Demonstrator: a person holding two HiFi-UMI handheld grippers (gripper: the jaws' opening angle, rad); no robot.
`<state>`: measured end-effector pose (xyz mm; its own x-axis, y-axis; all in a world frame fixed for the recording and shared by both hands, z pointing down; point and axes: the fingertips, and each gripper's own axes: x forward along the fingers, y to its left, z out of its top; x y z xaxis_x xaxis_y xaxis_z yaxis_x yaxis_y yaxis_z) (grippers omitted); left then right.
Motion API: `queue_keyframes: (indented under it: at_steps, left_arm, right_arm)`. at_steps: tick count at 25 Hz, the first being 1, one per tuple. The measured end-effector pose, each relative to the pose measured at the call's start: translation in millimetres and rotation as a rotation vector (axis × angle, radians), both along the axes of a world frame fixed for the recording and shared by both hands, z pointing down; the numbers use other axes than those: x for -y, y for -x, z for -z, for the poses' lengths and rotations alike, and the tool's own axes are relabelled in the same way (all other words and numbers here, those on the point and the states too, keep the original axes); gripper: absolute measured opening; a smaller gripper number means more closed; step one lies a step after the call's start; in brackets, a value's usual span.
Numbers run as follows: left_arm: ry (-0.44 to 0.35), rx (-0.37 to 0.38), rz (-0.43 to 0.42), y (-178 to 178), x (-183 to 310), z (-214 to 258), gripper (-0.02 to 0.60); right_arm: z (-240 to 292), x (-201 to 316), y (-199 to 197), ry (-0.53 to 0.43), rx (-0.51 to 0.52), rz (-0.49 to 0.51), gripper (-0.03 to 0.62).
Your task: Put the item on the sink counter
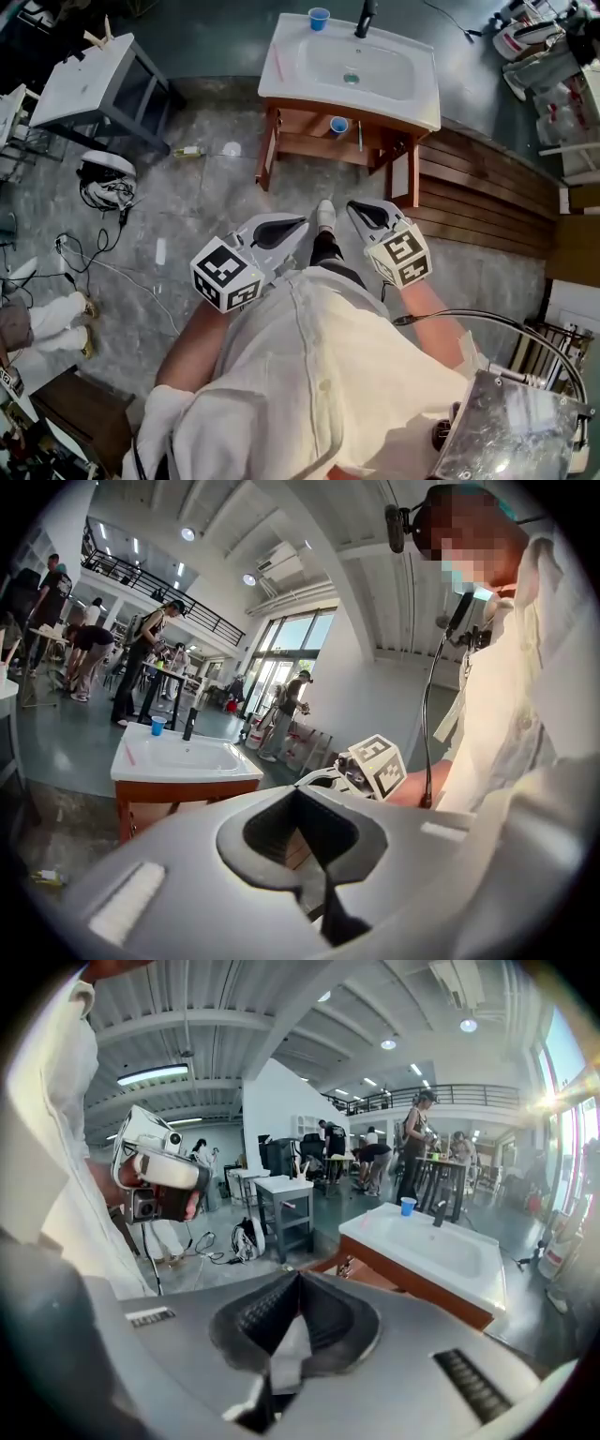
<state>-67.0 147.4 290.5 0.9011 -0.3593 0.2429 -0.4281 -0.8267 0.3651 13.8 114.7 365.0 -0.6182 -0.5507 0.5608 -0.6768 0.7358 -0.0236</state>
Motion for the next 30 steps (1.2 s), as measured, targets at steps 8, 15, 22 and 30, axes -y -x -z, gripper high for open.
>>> queue_keyframes:
  at_steps: [8, 15, 22, 30]
  left_arm:
    - [-0.018, 0.006, -0.015, -6, -12, 5, 0.005]
    - [-0.018, 0.018, -0.021, -5, -18, 1, 0.005]
    - [-0.013, 0.013, 0.007, 6, -21, -1, 0.005]
    - [-0.009, 0.017, 0.033, 20, -20, -3, 0.005]
  right_arm:
    - [11, -18, -1, -0.022, 0.009, 0.000, 0.008]
    - [17, -23, 3, -0.037, 0.023, 0.000, 0.006]
    - [17, -25, 12, -0.042, 0.015, 0.021, 0.005]
    - [20, -21, 25, -0.049, 0.008, 0.053, 0.005]
